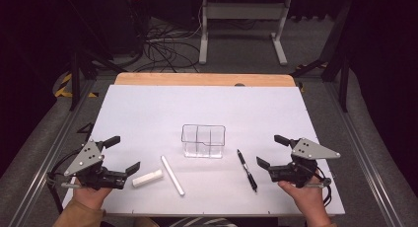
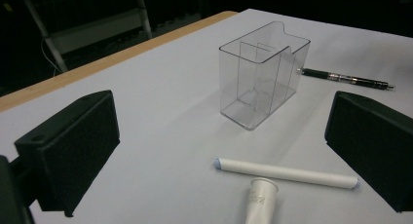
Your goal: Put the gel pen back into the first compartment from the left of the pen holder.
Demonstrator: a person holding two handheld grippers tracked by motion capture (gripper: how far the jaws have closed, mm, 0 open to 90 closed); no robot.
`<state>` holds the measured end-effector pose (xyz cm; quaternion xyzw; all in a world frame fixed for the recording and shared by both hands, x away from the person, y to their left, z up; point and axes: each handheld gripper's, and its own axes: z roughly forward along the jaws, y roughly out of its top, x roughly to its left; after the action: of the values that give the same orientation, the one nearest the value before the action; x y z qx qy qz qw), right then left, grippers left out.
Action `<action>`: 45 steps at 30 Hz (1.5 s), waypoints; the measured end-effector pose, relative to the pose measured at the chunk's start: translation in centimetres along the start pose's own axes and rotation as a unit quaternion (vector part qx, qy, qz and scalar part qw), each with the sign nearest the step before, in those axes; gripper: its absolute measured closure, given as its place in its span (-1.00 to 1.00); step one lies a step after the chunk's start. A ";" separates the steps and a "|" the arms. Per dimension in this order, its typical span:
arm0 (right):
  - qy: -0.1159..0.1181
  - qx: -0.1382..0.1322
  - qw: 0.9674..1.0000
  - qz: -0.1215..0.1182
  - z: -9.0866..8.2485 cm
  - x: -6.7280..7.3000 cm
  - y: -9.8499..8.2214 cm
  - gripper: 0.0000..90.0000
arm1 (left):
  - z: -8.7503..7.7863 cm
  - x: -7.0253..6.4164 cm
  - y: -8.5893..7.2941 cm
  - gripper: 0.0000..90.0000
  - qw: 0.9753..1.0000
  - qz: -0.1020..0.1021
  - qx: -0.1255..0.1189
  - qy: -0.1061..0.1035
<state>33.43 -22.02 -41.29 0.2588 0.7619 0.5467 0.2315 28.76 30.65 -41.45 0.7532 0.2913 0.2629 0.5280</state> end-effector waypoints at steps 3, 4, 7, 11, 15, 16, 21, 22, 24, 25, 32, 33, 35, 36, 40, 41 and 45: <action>-0.001 0.000 1.000 0.000 0.0 0.1 0.0 -0.80 | -0.1 0.2 -0.3 -0.99 1.000 -0.011 -0.005 -0.015; -0.002 0.000 1.000 0.000 0.0 0.1 0.1 -0.80 | -0.1 0.2 -0.3 -0.99 1.000 -0.011 -0.005 -0.018; -0.005 0.001 1.000 -0.002 0.0 0.3 0.1 -0.79 | -0.1 0.2 -0.6 -0.99 1.000 -0.013 -0.009 -0.023; -0.010 0.004 1.000 0.002 0.0 0.5 0.4 -0.74 | 0.0 0.1 -1.0 -0.99 0.999 -0.024 -0.013 -0.030; -0.023 0.005 1.000 -0.008 0.1 0.8 0.7 -0.67 | 0.0 0.1 -1.2 -0.99 0.999 -0.025 -0.012 -0.027; -0.023 0.005 1.000 -0.008 0.1 0.8 0.7 -0.67 | -0.1 0.0 -1.2 -0.99 0.999 -0.023 -0.013 -0.026; -0.028 0.016 0.999 -0.004 0.5 0.9 1.1 -0.58 | -0.2 -0.2 -1.3 -0.99 1.000 -0.013 -0.011 -0.015; -0.027 0.019 0.999 -0.006 0.6 0.9 1.2 -0.56 | -0.2 -0.3 -1.4 -0.99 1.000 -0.015 -0.011 -0.016; -0.023 0.024 0.999 -0.009 0.8 1.1 1.5 -0.49 | -0.1 -0.2 -1.4 -0.99 1.000 -0.012 -0.010 -0.015; -0.022 0.026 0.999 -0.010 0.9 1.1 1.7 -0.49 | -0.1 -0.2 -1.5 -0.99 1.000 -0.013 -0.011 -0.015; -0.026 0.064 0.997 -0.016 2.2 1.2 2.8 -0.44 | -0.2 -0.2 -1.7 -0.99 1.000 -0.015 -0.009 -0.013; -0.027 0.066 0.997 -0.020 2.3 1.3 2.9 -0.42 | -0.2 -0.2 -1.7 -0.99 1.000 -0.018 -0.011 -0.014; -0.027 0.071 0.997 -0.021 2.6 1.3 3.0 -0.42 | -0.2 -0.2 -1.7 -0.99 1.000 -0.018 -0.011 -0.013; -0.028 0.073 0.997 -0.020 2.8 1.4 3.1 -0.42 | -0.2 -0.2 -1.7 -0.99 1.000 -0.019 -0.012 -0.012; -0.027 0.083 0.996 -0.019 3.4 1.2 3.4 -0.42 | -0.3 -0.1 -1.7 -0.99 1.000 -0.018 -0.011 -0.012; -0.026 0.086 0.996 -0.018 3.6 1.1 3.5 -0.42 | -0.2 -0.2 -1.8 -0.99 1.000 -0.019 -0.013 -0.011; -0.026 0.101 0.994 -0.010 4.2 0.9 3.6 -0.42 | -0.2 -0.2 -1.8 -0.99 1.000 -0.017 -0.009 -0.011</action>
<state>35.98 -17.47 -39.15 0.2871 0.8098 0.4576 0.2291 28.24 31.12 -43.08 0.7459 0.2958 0.2484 0.5426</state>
